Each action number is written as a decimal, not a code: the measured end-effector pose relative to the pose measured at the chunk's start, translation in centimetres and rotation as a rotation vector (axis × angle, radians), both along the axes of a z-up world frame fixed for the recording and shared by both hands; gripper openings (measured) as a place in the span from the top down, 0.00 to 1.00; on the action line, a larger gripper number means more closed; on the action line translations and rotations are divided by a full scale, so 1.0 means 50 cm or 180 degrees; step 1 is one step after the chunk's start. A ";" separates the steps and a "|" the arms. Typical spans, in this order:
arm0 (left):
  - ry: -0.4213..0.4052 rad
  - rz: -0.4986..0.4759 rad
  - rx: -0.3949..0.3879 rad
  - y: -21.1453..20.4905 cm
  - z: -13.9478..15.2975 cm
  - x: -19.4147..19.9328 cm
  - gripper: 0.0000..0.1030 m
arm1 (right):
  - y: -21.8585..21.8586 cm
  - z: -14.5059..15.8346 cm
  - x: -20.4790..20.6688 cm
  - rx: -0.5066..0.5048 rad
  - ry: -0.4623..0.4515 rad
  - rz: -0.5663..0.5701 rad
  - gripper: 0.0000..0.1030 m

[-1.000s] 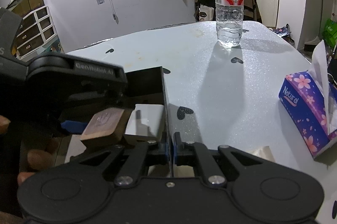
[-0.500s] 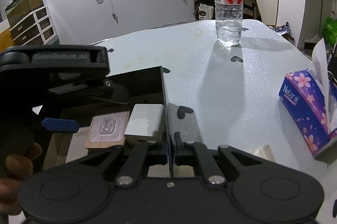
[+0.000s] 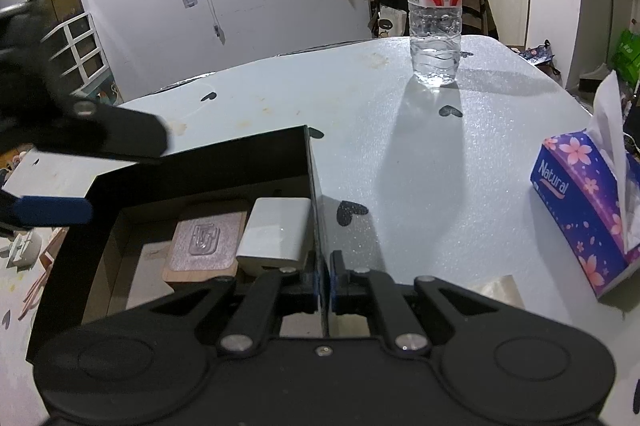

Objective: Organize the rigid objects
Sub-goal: 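Move the left tool to the pink eyelash curler and grasp it, then carry the pink eyelash curler into the black box and open the left tool, then withdraw the left tool from the box toward the white round knob, then close the left tool on the white round knob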

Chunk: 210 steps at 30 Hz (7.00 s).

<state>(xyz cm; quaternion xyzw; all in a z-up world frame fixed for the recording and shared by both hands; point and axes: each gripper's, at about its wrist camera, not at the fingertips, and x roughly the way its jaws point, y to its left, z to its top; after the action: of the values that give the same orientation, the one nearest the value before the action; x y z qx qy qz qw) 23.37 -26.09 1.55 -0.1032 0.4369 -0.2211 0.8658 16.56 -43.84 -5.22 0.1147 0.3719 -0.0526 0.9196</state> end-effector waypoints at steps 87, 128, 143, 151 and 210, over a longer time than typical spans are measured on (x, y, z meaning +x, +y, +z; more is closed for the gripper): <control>-0.0950 -0.0451 0.0641 0.334 -0.047 -0.010 0.67 | 0.014 0.011 -0.041 0.0020 0.0261 -0.0233 0.94; -0.0589 -0.0237 0.0463 0.092 -0.055 0.017 0.65 | 0.015 0.011 -0.038 0.0023 0.0281 -0.0226 0.94; -0.0665 -0.0476 0.0442 0.087 -0.041 -0.018 0.20 | 0.015 0.010 -0.039 0.0039 0.0274 -0.0244 0.94; -0.0702 -0.0662 0.0411 0.087 -0.024 -0.042 0.06 | 0.014 0.011 -0.039 0.0044 0.0272 -0.0247 0.94; -0.0210 -0.0686 0.0130 0.291 -0.183 -0.063 0.67 | 0.011 0.009 -0.044 0.0115 0.0229 -0.0283 0.94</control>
<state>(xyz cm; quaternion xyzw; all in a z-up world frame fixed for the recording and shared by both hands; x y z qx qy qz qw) 20.23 -11.56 -7.59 -0.0307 0.4212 -0.3073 0.8528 14.37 -43.30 -4.76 0.1458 0.4001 -0.0908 0.9002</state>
